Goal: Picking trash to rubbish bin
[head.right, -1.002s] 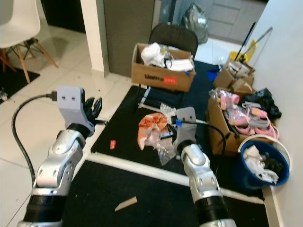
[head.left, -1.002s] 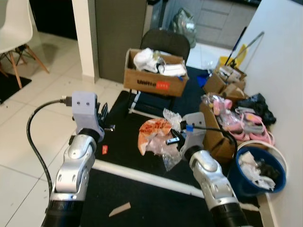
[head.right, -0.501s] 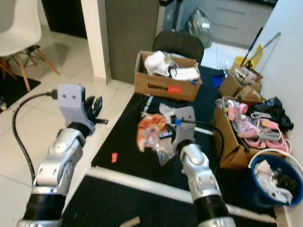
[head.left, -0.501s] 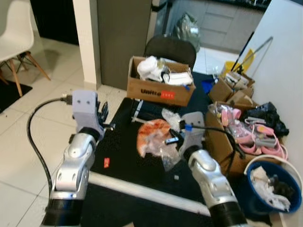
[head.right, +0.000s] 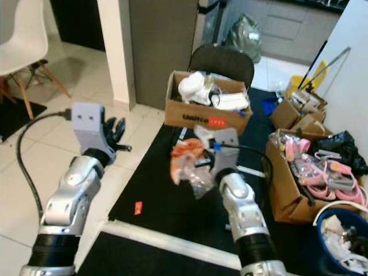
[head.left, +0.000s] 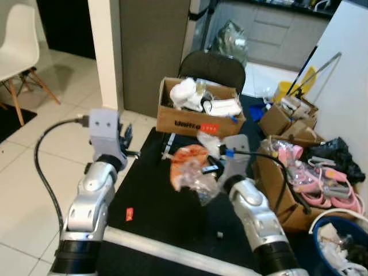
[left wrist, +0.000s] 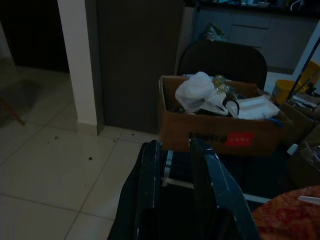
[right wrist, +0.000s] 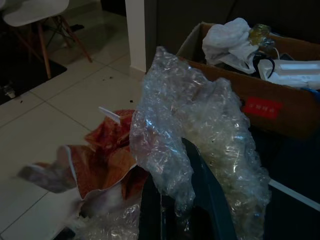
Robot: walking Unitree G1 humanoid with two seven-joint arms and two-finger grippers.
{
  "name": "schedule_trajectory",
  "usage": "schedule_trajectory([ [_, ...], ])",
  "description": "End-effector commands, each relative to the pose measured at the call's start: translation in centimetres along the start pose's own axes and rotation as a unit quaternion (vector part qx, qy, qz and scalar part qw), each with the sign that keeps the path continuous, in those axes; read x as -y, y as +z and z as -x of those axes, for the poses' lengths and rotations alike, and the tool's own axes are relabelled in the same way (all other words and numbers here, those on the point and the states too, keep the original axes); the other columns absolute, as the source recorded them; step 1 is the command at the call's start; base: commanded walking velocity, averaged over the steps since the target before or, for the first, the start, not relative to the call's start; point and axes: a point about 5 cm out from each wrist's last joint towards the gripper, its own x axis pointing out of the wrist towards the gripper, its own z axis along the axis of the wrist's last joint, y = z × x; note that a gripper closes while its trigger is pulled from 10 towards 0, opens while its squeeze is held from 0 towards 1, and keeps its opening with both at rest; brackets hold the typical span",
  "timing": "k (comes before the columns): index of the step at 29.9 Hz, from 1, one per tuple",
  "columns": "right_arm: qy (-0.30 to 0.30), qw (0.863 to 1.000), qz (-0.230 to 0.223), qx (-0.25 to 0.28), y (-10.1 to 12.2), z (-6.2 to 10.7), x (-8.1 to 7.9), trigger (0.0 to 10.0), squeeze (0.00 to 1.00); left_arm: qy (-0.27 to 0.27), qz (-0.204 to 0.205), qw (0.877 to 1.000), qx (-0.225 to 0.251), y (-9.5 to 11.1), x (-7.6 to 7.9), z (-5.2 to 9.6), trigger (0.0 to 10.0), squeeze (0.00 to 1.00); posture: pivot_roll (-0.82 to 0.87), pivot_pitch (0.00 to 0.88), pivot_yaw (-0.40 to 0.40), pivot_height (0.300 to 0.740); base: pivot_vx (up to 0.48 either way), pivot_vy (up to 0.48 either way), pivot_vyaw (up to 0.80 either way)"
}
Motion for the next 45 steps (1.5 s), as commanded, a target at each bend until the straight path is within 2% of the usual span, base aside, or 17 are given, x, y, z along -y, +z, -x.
schedule_trajectory([
  [1,-0.015,1.0,-0.005,-0.009,-0.44,0.3,0.94,10.0,0.0,-0.009,-0.003,1.0,-0.003,-0.21,0.45,0.02,10.0,0.0,-0.03,0.06,-0.079,0.74,0.42,0.0,0.0],
  [7,-0.016,1.0,-0.009,-0.015,-0.82,0.47,0.99,10.0,0.0,-0.009,-0.003,1.0,-0.004,-0.19,0.44,0.01,10.0,0.0,-0.03,0.065,-0.078,0.74,0.421,0.0,-0.67],
  [31,-0.019,1.0,-0.013,-0.022,-1.16,0.4,0.88,10.0,0.0,-0.011,-0.006,1.0,-0.003,-0.08,0.42,0.04,10.0,0.0,-0.02,0.071,-0.073,0.74,0.419,0.0,0.0],
  [37,-0.022,0.999,-0.015,-0.025,-1.35,0.5,1.0,10.0,0.0,-0.013,-0.006,1.0,-0.004,-0.09,0.44,0.05,10.0,0.0,-0.02,0.074,-0.072,0.74,0.419,0.0,-0.75],
  [45,-0.022,0.999,-0.016,-0.023,-1.4,0.52,0.88,10.0,0.0,-0.012,-0.008,1.0,-0.006,-0.09,0.36,0.16,10.0,0.0,-0.02,0.078,-0.074,0.74,0.42,0.0,0.0],
])
